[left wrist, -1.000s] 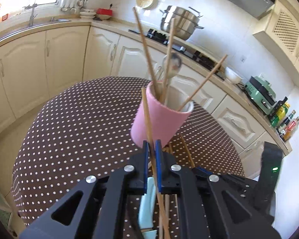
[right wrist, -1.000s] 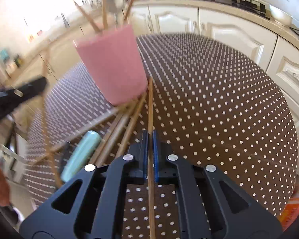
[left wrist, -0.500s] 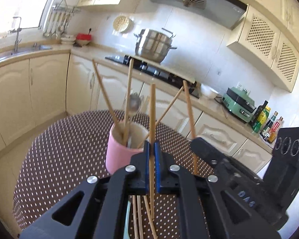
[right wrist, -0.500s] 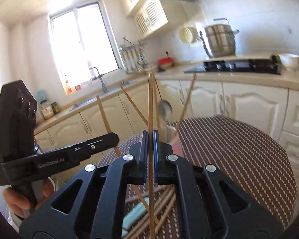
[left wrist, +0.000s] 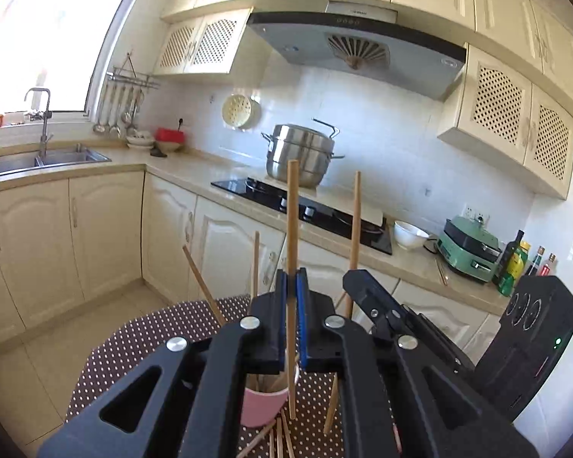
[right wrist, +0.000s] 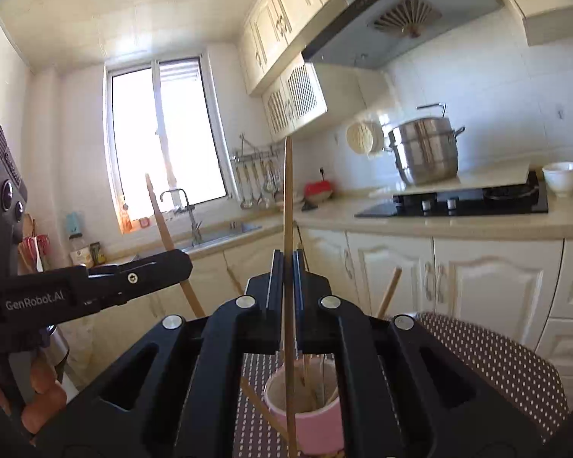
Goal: Organize utensils
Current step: 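Lift the held chopsticks with both tools and carry them above the pink cup, then open the left tool over the pink cup while the right tool opens to drop its chopstick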
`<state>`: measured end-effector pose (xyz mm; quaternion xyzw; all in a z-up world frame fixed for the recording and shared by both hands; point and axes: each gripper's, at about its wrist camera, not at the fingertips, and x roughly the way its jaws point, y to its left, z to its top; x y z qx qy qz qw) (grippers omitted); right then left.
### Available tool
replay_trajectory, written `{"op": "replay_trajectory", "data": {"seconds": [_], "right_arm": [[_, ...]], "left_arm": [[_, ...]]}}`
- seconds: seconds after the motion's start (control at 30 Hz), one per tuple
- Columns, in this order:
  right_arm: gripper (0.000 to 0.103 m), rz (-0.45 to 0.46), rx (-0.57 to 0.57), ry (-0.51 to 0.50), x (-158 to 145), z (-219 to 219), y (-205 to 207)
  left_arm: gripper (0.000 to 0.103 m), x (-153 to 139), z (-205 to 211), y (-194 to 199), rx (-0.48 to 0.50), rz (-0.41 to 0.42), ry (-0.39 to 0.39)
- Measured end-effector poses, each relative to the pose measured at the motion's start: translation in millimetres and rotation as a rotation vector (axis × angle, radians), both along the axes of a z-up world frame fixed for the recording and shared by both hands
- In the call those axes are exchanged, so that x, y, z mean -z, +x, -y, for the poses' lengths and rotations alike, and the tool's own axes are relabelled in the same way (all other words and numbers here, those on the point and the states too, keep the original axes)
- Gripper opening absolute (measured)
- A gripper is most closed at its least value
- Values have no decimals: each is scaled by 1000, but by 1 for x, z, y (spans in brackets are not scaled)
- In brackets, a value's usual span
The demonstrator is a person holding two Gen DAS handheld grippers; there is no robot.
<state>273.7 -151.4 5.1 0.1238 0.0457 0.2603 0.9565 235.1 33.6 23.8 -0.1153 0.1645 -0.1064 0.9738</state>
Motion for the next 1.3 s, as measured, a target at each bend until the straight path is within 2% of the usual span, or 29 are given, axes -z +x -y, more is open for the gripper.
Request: {"op": "replay_trajectory", "data": {"seconds": [0.3,0.4,0.8,0.83,0.97,1.3], "right_arm": [[5,86,50,49,-1,-12,21],[5,102,70,55,4,-15,26],[6,87,129,83,25,-14,37],[6,86,128,78,26,-15,37],[6,86,126,58,29,-17,35],[6,64,128,33,37,-12,25]], "left_arm": [[5,-10,-8,8,-55,101,-23],[5,-4,-5,16,-83,85,15],[7,36,-10,42,-73,-31,30],[9,39,-11,43,-69,-44,22],[34,48,-15,43,-93,-57,29],[42,65,-21,40,-100,-117,29]]}}
